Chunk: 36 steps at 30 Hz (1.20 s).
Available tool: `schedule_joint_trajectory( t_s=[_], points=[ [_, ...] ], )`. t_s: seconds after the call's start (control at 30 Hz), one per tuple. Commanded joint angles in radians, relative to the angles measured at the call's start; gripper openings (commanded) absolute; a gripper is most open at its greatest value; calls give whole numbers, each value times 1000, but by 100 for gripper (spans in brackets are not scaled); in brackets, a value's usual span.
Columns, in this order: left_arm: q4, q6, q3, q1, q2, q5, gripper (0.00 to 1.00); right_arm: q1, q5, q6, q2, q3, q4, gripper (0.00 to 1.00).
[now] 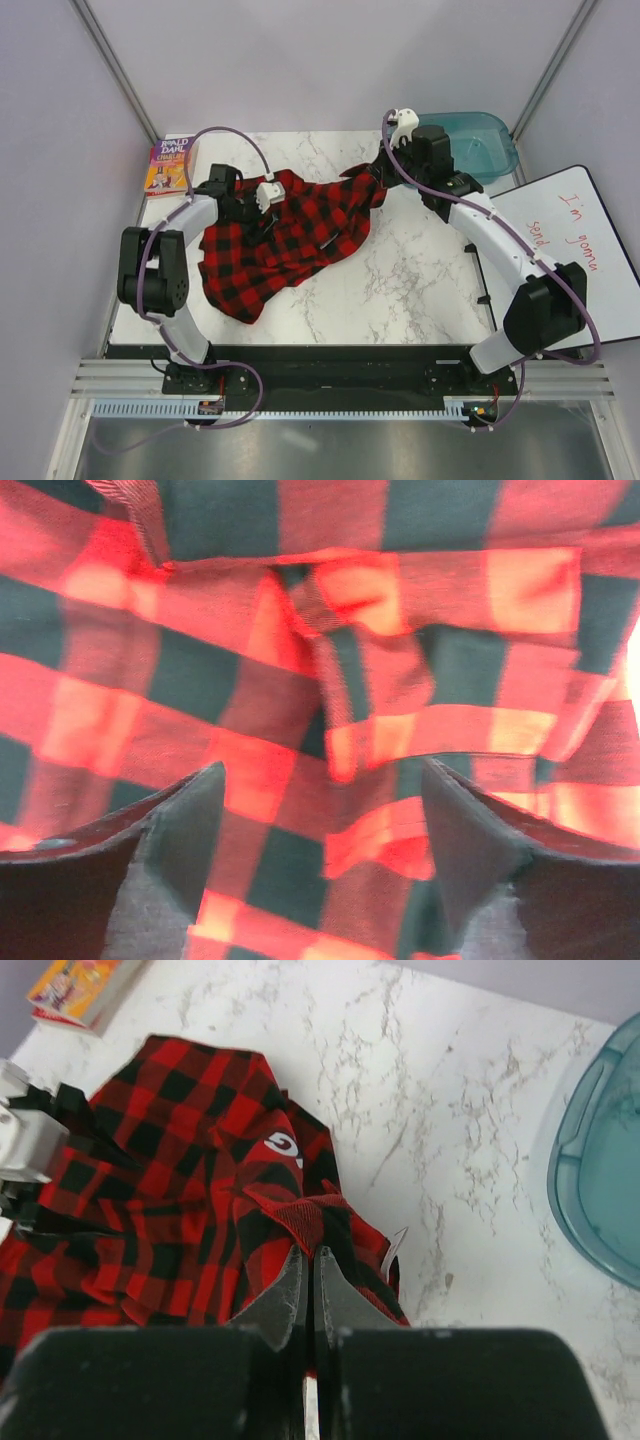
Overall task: Fold and stack the long sleeve shirts
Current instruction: Flatten the shirt out
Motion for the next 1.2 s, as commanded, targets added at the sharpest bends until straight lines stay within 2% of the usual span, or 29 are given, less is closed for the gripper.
schedule_joint_trajectory(
  t_s=[0.0, 0.07, 0.13, 0.17, 0.2, 0.23, 0.3, 0.33, 0.37, 0.4, 0.47, 0.5, 0.57, 0.6, 0.7, 0.8, 0.97, 1.1, 1.17],
  points=[
    [-83, -50, 39, -14, 19, 84, 72, -7, 40, -70, -40, -36, -22, 0],
    [-110, -55, 65, -14, 25, 98, 56, -16, 42, -88, -48, -49, -45, 0],
    [-170, -40, 89, -14, 16, 126, 45, -23, 53, -104, -54, -65, -54, 0],
    [-199, -32, 101, -14, 4, 134, 24, -28, 53, -108, -53, -71, -62, 0],
    [-257, -27, 140, -12, -3, 146, 10, -31, 54, -120, -53, -76, -66, 0],
    [-296, -38, 167, -11, -7, 152, 2, -31, 65, -122, -48, -79, -74, 8],
    [-368, -56, 257, 0, -49, 201, 2, -39, 57, -136, -36, -73, -118, 27],
    [-373, -94, 287, 4, -76, 221, 2, -40, 60, -137, -31, -67, -144, 50],
    [-373, -118, 314, 5, -102, 247, 2, -48, 60, -141, -36, -65, -157, 60],
    [-373, -166, 377, 5, -146, 303, 2, -51, 60, -141, -40, -62, -166, 76],
    [-365, -242, 455, 0, -168, 354, 2, -57, 39, -199, -66, -58, -181, 90],
    [-358, -339, 542, -3, -164, 397, 2, -57, 31, -217, -77, -59, -181, 98],
    [-296, -450, 618, -6, -144, 405, 2, -59, -20, -300, -112, -64, -177, 98],
    [-264, -574, 676, -6, -124, 393, 2, -59, -44, -332, -126, -67, -174, 98],
    [-157, -732, 753, -6, -96, 425, 2, -59, -177, -436, -198, -145, -74, 98],
    [-22, -903, 753, -6, -90, 422, 2, -37, -249, -522, -260, -275, 94, 98],
    [147, -1087, 747, -6, -110, 323, 2, 102, -237, -590, -257, -395, 260, 98],
    [291, -1230, 749, -5, -125, 166, 2, 184, -207, -556, -229, -467, 400, 98],
    [340, -1259, 747, -5, -141, 143, 2, 197, -159, -532, -196, -498, 485, 98]
  ],
)
